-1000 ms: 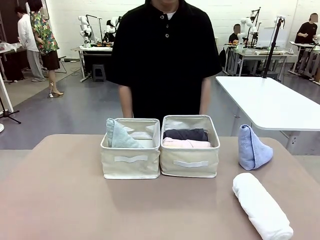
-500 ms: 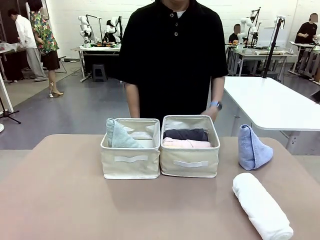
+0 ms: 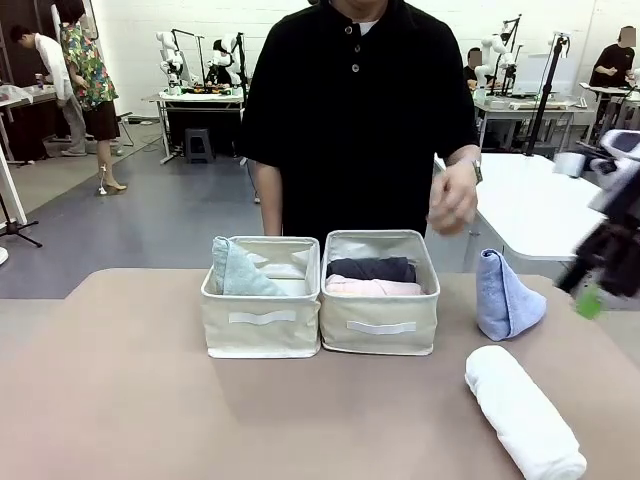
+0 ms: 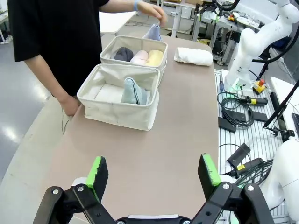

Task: Sort the towels based on their folding style.
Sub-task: Pick up another triangle-folded towel from the table and place it in the left Fabric basket.

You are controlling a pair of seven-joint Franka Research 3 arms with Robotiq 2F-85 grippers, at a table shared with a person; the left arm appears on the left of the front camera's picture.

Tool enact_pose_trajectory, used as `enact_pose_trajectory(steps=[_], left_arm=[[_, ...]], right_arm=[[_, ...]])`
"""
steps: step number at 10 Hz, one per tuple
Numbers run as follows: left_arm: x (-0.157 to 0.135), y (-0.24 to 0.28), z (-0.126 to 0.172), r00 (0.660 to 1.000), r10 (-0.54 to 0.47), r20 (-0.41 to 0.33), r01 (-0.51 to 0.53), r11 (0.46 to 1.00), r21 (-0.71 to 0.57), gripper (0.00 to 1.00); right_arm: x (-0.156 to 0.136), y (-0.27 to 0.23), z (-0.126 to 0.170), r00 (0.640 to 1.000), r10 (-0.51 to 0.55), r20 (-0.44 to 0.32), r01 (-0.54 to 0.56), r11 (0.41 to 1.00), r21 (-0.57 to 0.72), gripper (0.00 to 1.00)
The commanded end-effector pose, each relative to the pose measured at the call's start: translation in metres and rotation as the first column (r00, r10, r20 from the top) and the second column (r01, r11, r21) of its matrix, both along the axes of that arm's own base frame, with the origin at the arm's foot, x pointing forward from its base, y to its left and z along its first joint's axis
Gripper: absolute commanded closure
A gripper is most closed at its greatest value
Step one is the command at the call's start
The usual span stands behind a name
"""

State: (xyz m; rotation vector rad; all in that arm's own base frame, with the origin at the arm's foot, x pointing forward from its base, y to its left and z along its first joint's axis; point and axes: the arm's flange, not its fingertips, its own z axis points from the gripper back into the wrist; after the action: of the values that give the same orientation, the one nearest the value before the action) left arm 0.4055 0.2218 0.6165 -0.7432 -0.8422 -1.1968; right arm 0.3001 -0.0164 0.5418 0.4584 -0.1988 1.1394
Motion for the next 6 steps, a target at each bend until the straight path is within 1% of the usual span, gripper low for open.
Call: enact_pose_trajectory(steps=[1,2,3,4,6], left_arm=[[-0.003,-0.003,-0.001,1.0,0.015,0.003,-0.015,1.0,0.011,0.0],[-0.003,-0.003,-0.001,1.0,0.015,0.003,-0.015,1.0,0.011,0.0],[-0.003,-0.003,-0.001,1.0,0.015,0.003,-0.015,1.0,0.011,0.0],[-0.003,-0.003,-0.001,1.0,0.015,0.003,-0.015,1.0,0.011,0.0],[-0.003,-0.003,-0.001,1.0,0.015,0.003,-0.015,1.0,0.011,0.0]], right_arm=[[-0.084,-0.135,0.067,0.991,-0.133,-0.011,0.134,0.989,0.061,0.0],[-0.12,-0.187,0.081,0.986,-0.168,-0.01,0.166,0.965,0.204,0.0],[-0.133,-0.208,0.081,0.986,-0.166,-0.027,0.166,0.94,0.299,0.0],[-0.134,-0.217,0.077,0.985,-0.173,-0.028,0.172,0.927,0.334,0.0],[-0.118,-0.22,0.072,0.985,-0.165,-0.046,0.17,0.91,0.378,0.0]])
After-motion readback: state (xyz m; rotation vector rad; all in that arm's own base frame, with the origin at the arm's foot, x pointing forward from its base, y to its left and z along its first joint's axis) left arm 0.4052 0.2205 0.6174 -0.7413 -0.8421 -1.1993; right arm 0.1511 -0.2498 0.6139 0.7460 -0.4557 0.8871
